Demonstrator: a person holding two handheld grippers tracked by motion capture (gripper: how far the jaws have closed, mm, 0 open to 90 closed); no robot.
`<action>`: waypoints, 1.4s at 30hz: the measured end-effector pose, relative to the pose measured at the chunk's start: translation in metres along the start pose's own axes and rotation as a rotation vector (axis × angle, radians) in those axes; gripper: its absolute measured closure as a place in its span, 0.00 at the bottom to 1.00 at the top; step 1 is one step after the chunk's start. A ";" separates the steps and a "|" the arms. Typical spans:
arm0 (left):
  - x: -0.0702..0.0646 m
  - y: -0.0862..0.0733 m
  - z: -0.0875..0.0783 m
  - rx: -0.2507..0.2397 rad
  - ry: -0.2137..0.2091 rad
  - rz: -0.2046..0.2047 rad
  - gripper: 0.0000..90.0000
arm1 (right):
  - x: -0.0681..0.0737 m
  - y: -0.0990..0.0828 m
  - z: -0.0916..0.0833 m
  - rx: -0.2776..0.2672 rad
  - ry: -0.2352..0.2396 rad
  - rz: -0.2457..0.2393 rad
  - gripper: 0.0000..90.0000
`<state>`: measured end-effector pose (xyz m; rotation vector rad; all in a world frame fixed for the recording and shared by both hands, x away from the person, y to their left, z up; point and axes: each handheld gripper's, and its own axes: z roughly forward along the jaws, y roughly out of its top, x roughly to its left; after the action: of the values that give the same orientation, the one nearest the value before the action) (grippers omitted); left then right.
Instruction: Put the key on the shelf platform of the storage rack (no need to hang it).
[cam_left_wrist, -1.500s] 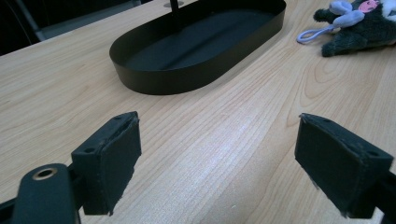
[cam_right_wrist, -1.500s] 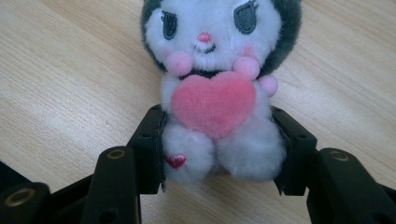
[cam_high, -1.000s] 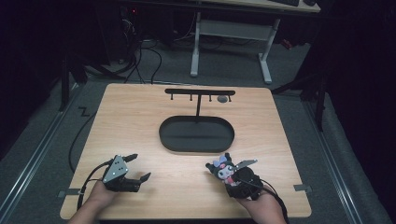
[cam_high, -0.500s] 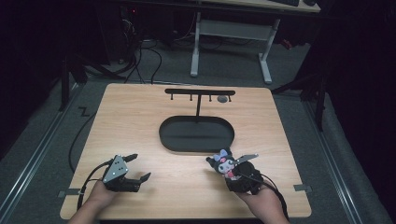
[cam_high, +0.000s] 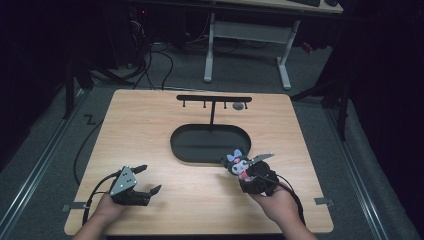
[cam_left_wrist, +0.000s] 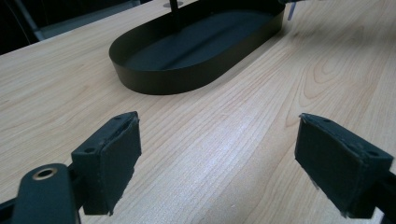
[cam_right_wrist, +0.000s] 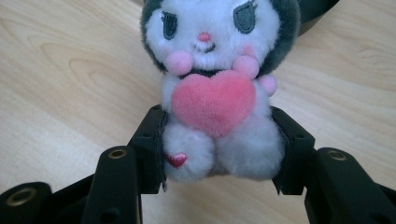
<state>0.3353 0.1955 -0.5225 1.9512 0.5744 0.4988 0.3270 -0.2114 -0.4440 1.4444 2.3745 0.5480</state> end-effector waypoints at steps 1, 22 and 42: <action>0.000 0.000 0.000 0.000 0.000 0.000 0.17 | -0.002 0.004 0.000 -0.005 -0.004 0.007 0.53; 0.000 0.000 0.000 0.000 -0.002 -0.001 0.17 | -0.013 0.037 0.017 -0.028 -0.015 0.032 0.53; 0.001 0.000 0.000 -0.002 -0.004 -0.004 0.17 | -0.015 0.064 0.038 -0.028 -0.015 0.045 0.53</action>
<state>0.3356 0.1962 -0.5224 1.9482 0.5751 0.4932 0.4005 -0.1923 -0.4460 1.4872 2.3189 0.5776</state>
